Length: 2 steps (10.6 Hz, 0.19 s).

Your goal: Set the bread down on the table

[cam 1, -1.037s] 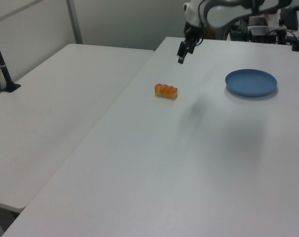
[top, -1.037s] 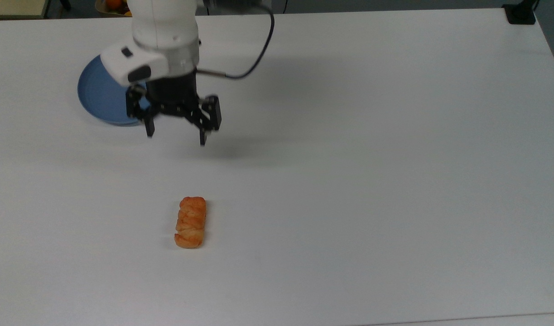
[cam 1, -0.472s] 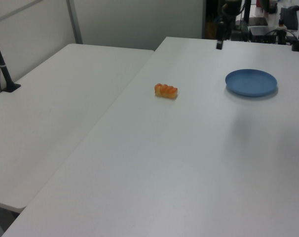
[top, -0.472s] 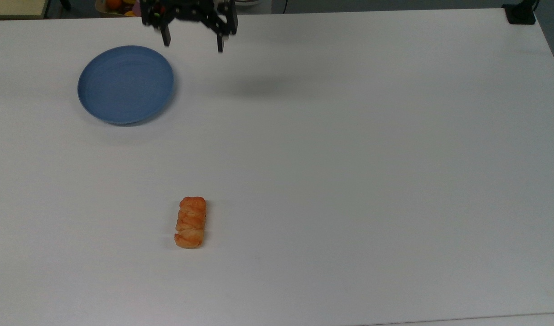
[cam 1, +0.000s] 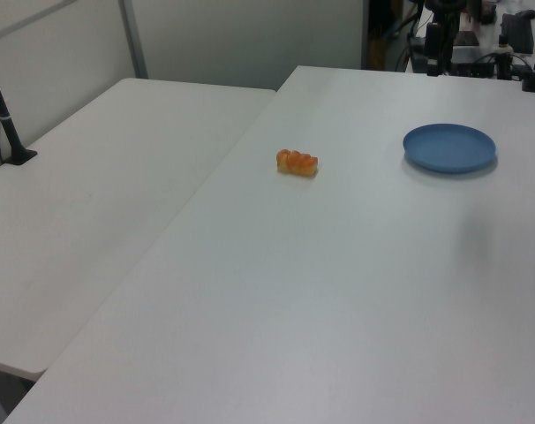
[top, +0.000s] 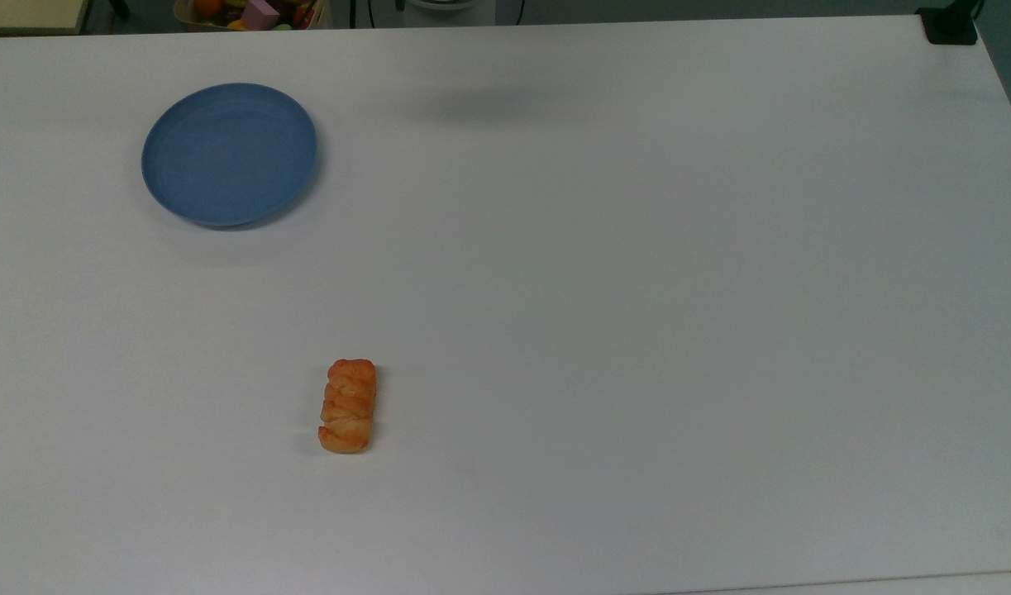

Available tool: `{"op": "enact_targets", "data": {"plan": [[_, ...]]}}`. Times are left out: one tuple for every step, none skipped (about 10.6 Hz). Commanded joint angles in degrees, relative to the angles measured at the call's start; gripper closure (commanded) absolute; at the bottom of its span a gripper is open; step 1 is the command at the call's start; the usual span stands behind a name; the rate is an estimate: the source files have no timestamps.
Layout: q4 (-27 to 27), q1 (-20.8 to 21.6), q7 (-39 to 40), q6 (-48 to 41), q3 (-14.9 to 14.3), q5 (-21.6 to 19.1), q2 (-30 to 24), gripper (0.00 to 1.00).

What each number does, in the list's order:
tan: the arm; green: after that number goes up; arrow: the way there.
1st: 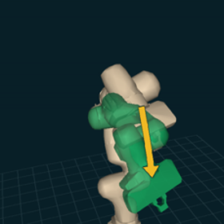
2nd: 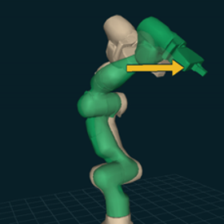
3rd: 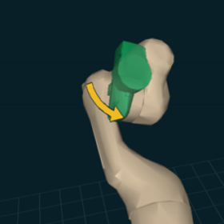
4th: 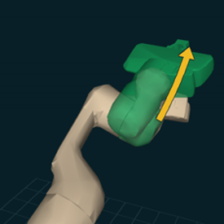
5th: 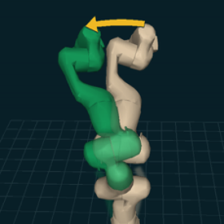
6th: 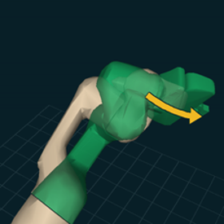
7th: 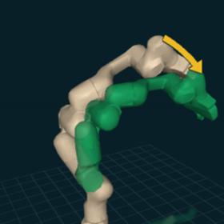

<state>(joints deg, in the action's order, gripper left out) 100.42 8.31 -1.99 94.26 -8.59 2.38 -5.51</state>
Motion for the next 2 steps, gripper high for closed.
{"op": "enact_targets", "data": {"plan": [[0.83, 0.21, 1.82, -0.05, -0.37, 0.70, -0.47, 0.00], [0.83, 0.30, 1.82, -0.04, -0.37, 0.70, -0.46, 0.00]]}}
